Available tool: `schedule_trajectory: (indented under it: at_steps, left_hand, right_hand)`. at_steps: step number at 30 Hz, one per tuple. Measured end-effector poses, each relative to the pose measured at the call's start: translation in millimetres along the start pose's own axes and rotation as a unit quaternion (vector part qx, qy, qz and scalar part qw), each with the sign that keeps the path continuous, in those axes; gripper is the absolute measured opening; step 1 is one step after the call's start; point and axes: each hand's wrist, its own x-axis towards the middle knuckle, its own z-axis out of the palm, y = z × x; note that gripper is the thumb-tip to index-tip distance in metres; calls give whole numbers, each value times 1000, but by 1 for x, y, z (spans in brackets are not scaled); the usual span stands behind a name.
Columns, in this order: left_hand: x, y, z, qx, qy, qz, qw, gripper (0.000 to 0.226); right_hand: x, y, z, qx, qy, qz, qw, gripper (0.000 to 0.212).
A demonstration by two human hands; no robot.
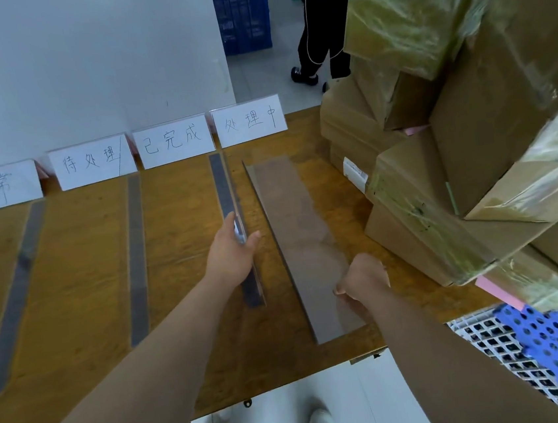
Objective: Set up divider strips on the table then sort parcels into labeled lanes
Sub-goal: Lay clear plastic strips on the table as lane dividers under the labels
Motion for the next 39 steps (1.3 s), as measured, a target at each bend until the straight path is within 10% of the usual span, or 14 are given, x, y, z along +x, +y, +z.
schedule_trajectory:
  at_steps: [12,25,39]
  left_hand:
    - [-33,36,8,8,58,150,987,57]
    - [-36,16,90,50,-99,-100,989,64]
    - [-20,7,112,-48,-5,-118,992,33]
  right_hand:
    - [-5,25,-24,28,-8,-103,994,61]
    - [-12,51,-40,89,-46,-155,983,52]
    - [-7,56,-40,81,-39,-149,985,20]
